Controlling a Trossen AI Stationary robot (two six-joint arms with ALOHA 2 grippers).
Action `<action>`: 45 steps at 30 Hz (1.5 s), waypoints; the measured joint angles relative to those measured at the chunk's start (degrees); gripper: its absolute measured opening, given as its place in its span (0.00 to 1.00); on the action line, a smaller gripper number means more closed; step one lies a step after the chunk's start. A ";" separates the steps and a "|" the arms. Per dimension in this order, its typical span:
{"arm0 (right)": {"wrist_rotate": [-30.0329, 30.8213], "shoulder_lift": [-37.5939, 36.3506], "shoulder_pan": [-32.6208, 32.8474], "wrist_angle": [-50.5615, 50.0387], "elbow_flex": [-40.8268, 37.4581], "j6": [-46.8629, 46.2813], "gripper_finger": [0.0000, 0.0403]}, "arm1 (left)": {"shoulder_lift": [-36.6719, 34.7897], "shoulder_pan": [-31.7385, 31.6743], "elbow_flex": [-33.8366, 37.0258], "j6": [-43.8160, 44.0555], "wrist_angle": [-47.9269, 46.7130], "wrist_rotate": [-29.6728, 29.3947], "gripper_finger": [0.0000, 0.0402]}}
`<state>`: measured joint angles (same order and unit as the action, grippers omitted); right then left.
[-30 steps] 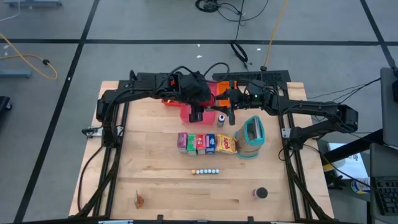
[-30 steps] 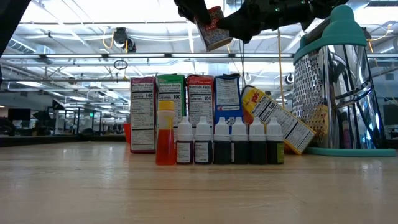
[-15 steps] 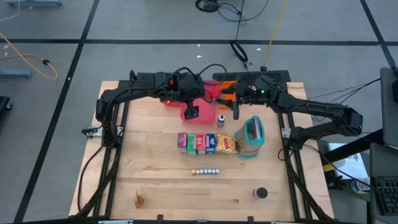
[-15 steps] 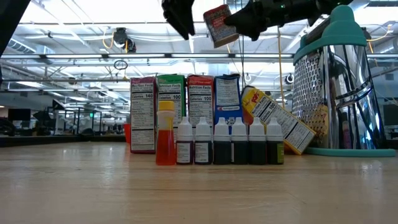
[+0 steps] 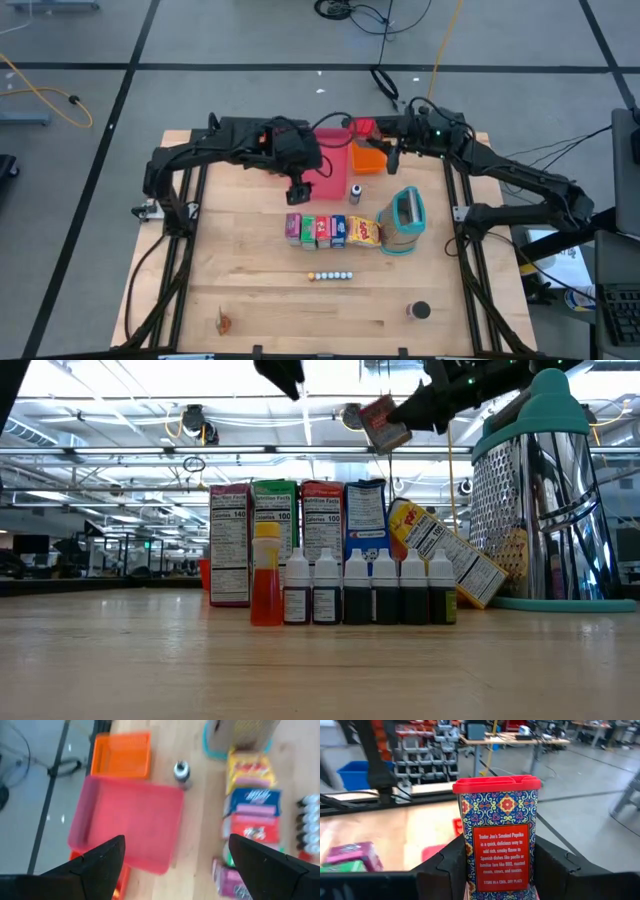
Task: Pick & Place Kitchen Items
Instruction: Put the red seasoning can into the orange bin
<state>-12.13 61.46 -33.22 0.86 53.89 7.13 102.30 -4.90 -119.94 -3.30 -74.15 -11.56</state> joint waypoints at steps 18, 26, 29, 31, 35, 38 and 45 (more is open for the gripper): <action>-4.87 -0.69 -12.15 16.75 -12.42 -7.98 0.40 | -24.68 8.86 40.17 10.93 23.49 -4.39 0.89; -4.82 1.70 -15.06 25.65 -17.67 -12.77 0.40 | -32.21 11.08 55.44 13.97 36.06 -7.00 0.89; -4.68 3.68 -15.27 27.55 -17.96 -13.40 0.40 | -33.54 11.27 59.40 15.05 39.72 -7.01 0.88; -4.61 5.29 -15.25 28.75 -17.94 -13.56 0.40 | -33.57 11.44 61.23 15.71 41.73 -7.03 0.88; -4.65 8.10 -15.21 29.75 -17.97 -13.43 0.40 | -33.39 12.33 63.15 17.11 42.46 -7.04 0.88; -4.63 10.64 -15.21 30.46 -17.97 -13.12 0.40 | -33.27 13.19 64.95 17.37 44.92 -7.05 0.88; -4.64 17.15 -13.95 33.96 -17.97 -12.05 0.40 | -33.38 15.62 66.45 17.36 47.91 -8.33 0.87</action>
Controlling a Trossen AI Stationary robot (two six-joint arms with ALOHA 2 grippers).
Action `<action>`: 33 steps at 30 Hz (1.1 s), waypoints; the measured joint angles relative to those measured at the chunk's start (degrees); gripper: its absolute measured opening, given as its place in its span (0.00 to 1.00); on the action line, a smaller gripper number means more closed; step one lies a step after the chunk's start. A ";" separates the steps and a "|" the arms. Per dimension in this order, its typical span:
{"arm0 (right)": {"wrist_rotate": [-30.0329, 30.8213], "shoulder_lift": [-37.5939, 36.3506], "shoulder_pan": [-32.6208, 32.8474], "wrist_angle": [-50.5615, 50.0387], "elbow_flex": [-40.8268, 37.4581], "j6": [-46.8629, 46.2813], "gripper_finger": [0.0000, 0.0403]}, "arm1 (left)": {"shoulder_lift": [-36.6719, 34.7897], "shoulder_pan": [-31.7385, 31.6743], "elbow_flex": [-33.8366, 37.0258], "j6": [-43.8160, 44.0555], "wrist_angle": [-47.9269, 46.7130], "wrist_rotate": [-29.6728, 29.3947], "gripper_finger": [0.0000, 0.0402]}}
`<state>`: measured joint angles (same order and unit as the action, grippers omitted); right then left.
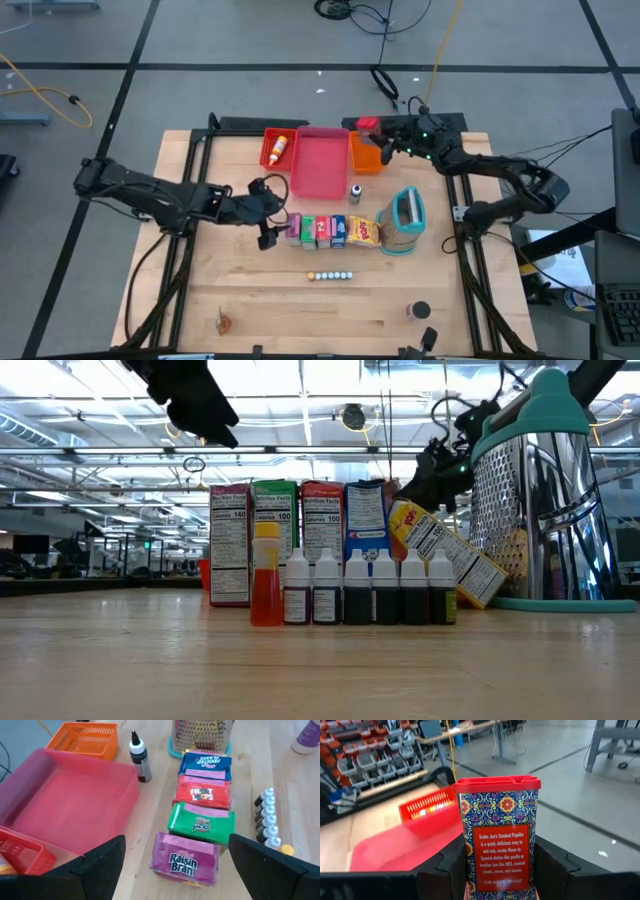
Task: Pick & Place Kitchen Items
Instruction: Put the red seasoning can into the orange bin
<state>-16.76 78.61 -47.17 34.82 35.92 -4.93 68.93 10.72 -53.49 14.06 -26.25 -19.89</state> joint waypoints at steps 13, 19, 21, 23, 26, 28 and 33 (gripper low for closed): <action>0.10 10.80 -0.47 6.99 0.00 -0.16 0.40 | 0.00 1.42 0.04 0.03 0.03 -2.75 0.87; 0.86 11.51 -1.55 7.36 0.00 0.75 0.40 | 0.00 1.42 0.04 -0.01 1.08 -2.75 0.87; 1.89 11.52 -1.74 7.40 0.00 0.86 0.40 | 0.00 1.41 0.04 -0.03 1.25 -2.75 0.87; 1.89 11.52 -1.99 7.40 0.00 0.87 0.40 | 0.00 1.40 0.04 -0.03 1.57 -2.77 0.87; 1.91 12.20 -1.98 7.84 0.00 1.20 0.40 | 0.02 1.40 0.04 -0.50 2.60 -2.76 0.87; 2.20 13.18 -2.00 8.06 0.00 0.98 0.40 | 0.02 1.40 0.02 -0.92 2.87 -2.76 0.87; 5.06 16.71 -2.07 11.60 0.00 0.65 0.40 | 0.02 1.40 0.02 -0.88 2.92 -2.75 0.87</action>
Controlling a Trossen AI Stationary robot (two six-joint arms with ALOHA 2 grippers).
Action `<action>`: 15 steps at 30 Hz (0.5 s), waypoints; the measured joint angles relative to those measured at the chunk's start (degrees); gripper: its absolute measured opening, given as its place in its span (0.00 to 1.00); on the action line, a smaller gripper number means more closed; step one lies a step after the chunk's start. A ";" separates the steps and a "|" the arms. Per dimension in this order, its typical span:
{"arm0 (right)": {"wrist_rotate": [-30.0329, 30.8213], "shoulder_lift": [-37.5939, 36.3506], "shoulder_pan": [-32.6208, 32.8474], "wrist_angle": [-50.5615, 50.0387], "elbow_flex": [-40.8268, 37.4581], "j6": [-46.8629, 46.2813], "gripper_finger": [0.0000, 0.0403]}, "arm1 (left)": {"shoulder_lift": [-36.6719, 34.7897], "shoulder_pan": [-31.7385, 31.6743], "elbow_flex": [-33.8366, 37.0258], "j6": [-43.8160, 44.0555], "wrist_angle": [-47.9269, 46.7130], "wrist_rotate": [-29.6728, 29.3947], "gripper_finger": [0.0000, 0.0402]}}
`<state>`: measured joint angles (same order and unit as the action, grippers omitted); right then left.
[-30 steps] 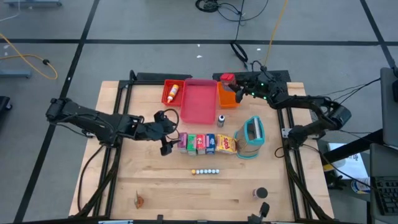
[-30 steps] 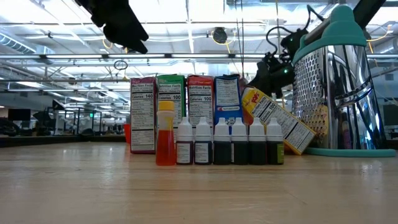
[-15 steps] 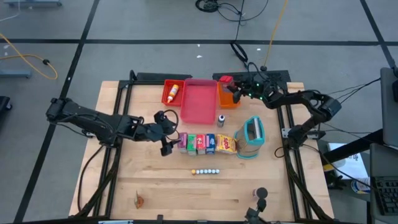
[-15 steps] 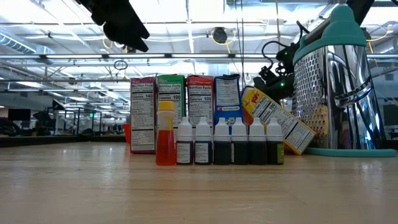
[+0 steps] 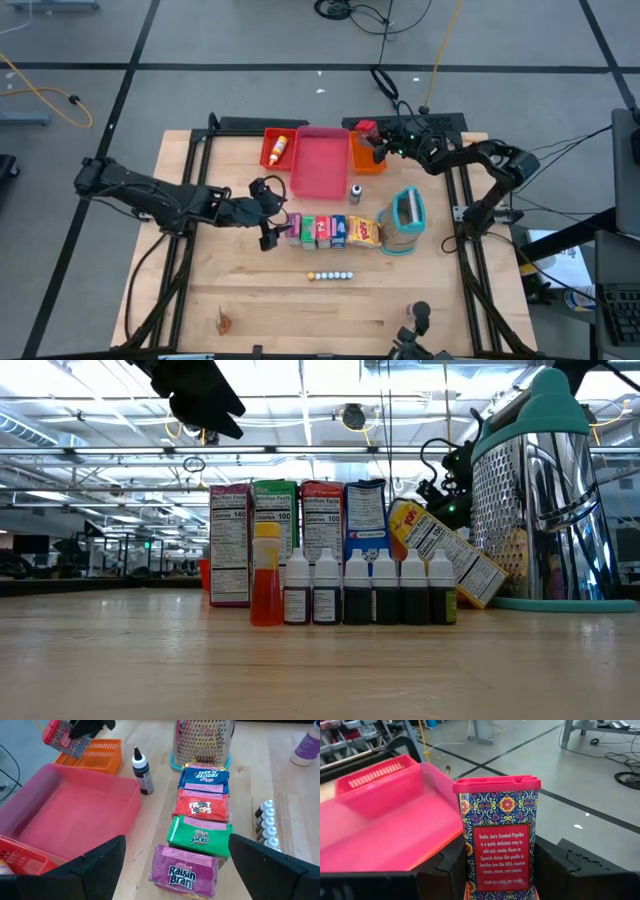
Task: Pick & Place Kitchen Items
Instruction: Put the red seasoning can into the orange bin
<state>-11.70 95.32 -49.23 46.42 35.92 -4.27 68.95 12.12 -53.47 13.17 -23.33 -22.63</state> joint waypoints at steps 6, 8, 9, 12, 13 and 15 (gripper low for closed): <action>-0.15 1.82 0.05 3.27 0.00 -0.95 0.40 | 0.02 0.35 0.00 0.04 0.02 0.00 0.88; -0.11 1.87 0.04 3.12 0.00 -0.47 0.40 | 0.02 0.37 0.00 0.01 0.02 0.00 0.87; -0.09 1.84 0.04 3.16 0.00 -0.15 0.40 | 0.02 0.36 0.00 -0.10 0.02 0.00 0.88; 1.91 1.82 0.05 3.16 0.00 0.72 0.40 | 0.04 0.35 0.00 -0.72 0.03 -0.01 0.87; 3.01 1.82 0.07 3.11 0.00 0.82 0.40 | 0.04 0.35 0.00 -0.83 0.04 -0.01 0.88; 4.42 1.82 0.07 3.12 0.00 0.85 0.46 | 0.03 0.35 0.00 -0.84 0.04 0.00 0.87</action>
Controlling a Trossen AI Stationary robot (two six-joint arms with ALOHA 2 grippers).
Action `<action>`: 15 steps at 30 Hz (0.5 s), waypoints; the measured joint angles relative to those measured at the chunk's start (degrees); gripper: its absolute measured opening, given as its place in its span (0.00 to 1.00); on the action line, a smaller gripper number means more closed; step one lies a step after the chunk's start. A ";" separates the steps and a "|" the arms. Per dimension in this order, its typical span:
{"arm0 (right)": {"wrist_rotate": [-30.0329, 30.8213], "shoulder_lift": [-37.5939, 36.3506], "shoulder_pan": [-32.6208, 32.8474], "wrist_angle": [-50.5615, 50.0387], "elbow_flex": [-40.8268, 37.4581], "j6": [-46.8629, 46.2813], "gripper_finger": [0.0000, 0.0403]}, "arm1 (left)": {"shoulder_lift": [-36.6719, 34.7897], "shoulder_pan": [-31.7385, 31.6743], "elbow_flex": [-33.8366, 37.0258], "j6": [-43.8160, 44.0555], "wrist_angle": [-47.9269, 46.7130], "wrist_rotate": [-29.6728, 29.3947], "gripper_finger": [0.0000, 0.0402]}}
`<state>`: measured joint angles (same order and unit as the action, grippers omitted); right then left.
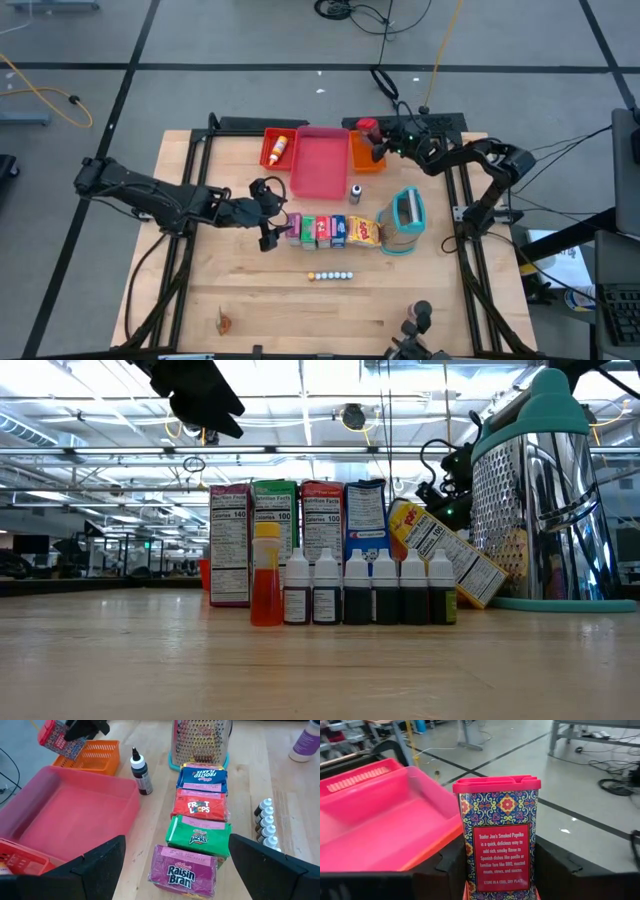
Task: Pick & Place Kitchen Items
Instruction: Put the red seasoning can into the orange bin
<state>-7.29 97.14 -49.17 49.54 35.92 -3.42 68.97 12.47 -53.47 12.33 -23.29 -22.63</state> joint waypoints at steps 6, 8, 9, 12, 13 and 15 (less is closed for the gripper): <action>-0.01 -0.02 0.04 0.09 0.02 0.02 0.64 | 0.02 0.00 0.00 -0.17 0.00 0.00 0.87; 0.30 -0.02 0.04 0.09 0.02 0.02 0.65 | 0.02 0.00 0.00 -0.17 0.00 -0.02 0.87; 0.79 -0.02 0.05 0.09 0.02 -0.04 0.65 | 0.02 0.00 0.00 -0.17 0.00 -0.01 0.87; 1.42 -0.02 0.33 0.07 0.02 -0.33 0.63 | 0.02 0.00 0.00 -0.17 0.00 -0.01 0.87; 1.41 -0.02 0.46 0.05 0.02 -0.34 0.62 | 0.02 0.00 0.00 -0.16 0.00 -0.01 0.87; 1.35 -0.02 0.70 0.02 0.02 -0.30 0.61 | 0.02 0.00 0.00 -0.16 0.00 -0.01 0.87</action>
<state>-5.93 97.12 -48.47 49.56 35.94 -3.72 68.99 12.47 -53.48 12.18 -23.29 -22.65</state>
